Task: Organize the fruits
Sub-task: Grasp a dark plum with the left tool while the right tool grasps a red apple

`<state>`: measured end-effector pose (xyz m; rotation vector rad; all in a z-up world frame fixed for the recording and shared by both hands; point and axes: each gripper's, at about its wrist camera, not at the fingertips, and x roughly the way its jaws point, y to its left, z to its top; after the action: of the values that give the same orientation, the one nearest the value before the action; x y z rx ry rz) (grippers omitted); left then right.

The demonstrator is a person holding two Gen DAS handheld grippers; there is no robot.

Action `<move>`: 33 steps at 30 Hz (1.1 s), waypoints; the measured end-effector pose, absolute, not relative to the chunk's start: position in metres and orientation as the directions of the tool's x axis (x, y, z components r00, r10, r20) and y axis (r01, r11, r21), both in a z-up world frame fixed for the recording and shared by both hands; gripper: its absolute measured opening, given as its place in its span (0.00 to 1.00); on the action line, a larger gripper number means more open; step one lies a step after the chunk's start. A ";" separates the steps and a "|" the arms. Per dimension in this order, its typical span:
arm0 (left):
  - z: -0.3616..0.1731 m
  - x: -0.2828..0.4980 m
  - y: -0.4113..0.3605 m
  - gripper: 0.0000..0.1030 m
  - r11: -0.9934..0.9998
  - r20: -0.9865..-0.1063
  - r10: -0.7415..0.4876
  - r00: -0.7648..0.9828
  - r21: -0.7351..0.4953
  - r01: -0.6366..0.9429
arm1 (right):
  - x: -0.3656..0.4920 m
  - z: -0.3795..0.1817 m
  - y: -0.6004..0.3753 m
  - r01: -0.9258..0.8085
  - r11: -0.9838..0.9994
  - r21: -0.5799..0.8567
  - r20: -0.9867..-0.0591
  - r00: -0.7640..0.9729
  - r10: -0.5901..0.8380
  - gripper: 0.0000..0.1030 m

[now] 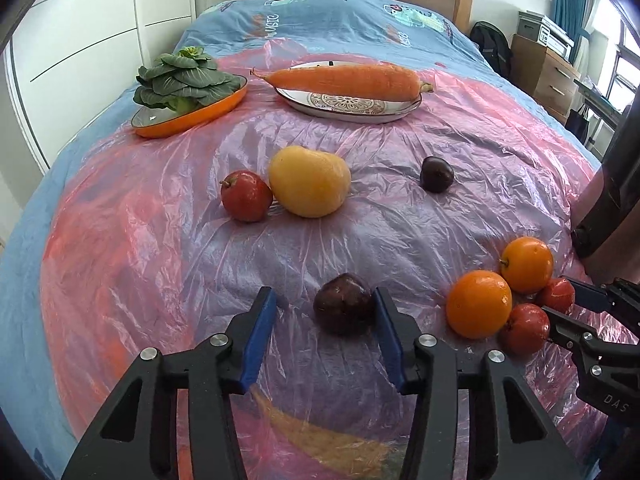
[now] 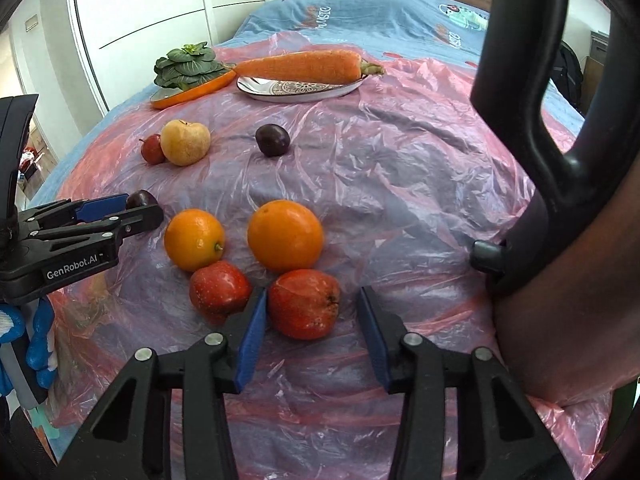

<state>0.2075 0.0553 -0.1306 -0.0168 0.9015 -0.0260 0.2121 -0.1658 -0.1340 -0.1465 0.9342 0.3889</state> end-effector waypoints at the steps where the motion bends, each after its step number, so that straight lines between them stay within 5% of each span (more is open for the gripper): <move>1: -0.132 0.208 0.055 0.39 1.000 -0.784 -0.023 0.621 -0.015 0.019 | 0.212 -0.135 -0.166 -0.392 0.919 0.043 -0.806 0.530 0.264 0.76; 6: -0.134 0.206 0.047 0.23 0.999 -0.782 -0.012 0.624 0.022 0.048 | 0.213 -0.139 -0.166 -0.403 0.914 0.053 -0.804 0.525 0.279 0.69; 10: -0.132 0.204 0.041 0.23 0.996 -0.770 0.014 0.637 0.065 0.055 | 0.213 -0.139 -0.170 -0.406 0.910 0.082 -0.796 0.522 0.305 0.60; 33: -0.127 0.197 0.041 0.23 0.995 -0.763 0.037 0.645 0.089 0.048 | 0.209 -0.141 -0.176 -0.413 0.905 0.104 -0.805 0.499 0.320 0.58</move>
<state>0.1969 0.0405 -0.1272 0.1041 0.8701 -0.0060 0.2085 -0.1762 -0.1405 -0.1073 0.9505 0.4449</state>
